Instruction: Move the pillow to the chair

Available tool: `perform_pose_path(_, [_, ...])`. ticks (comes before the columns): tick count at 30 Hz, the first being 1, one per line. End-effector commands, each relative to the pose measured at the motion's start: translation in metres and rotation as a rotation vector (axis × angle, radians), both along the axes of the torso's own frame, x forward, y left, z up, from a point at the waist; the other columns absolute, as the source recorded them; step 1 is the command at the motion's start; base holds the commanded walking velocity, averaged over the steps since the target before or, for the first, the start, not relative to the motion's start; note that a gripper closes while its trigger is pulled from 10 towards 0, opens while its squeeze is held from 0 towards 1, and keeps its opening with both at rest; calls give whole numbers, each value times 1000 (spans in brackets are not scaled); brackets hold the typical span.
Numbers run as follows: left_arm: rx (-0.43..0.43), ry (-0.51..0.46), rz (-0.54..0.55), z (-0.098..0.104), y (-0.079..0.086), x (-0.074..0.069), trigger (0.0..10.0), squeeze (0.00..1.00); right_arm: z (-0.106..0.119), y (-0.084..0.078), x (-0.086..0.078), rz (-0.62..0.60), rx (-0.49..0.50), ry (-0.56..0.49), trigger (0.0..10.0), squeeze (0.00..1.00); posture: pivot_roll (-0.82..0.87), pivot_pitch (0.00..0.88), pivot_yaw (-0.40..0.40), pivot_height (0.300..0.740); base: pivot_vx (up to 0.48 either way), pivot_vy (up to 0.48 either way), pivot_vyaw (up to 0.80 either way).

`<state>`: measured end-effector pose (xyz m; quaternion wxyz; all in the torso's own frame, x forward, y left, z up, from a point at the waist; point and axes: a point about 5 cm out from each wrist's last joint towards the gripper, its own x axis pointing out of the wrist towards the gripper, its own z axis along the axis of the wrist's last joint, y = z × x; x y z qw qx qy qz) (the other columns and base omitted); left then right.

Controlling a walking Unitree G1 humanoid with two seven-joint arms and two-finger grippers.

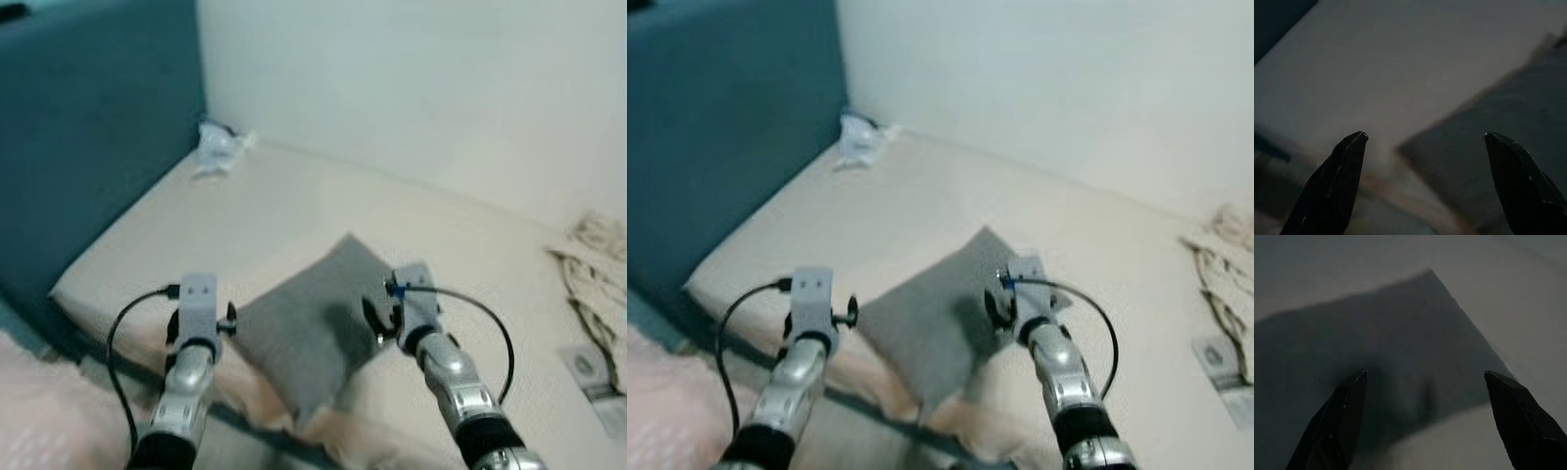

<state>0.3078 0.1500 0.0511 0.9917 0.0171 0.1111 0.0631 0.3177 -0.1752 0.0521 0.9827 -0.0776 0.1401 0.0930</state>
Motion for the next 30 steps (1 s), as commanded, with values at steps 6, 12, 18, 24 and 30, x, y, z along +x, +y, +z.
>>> perform_pose_path(6, [38, -17, 12, 3, 5, 0, 10000, 0, -16, 1, -10, -32, 5, 32, 10000, 0, -33, 151, -53, 740, 0, 0, -800])
perform_pose_path(12, [90, -60, 62, 8, 24, -4, 10000, 0, -25, -5, -20, -154, 111, 41, 10000, 0, -7, 143, 2, 740, 0, 0, -800])
perform_pose_path(18, [-40, -21, 91, 6, 33, 0, 10000, 0, -17, -2, -20, -137, 210, 1, 10000, 0, -16, 147, 28, 740, 0, 0, -533])
perform_pose_path(24, [-41, -16, 67, 3, 32, -3, 10000, 0, -12, 1, -20, -112, 201, -29, 10000, 0, -30, 150, 31, 740, 0, 0, 0])
perform_pose_path(30, [-36, -22, 40, 5, 25, 0, 10000, 0, -15, 3, -21, -110, 187, -20, 10000, 0, -27, 149, 20, 740, 0, 0, 0])
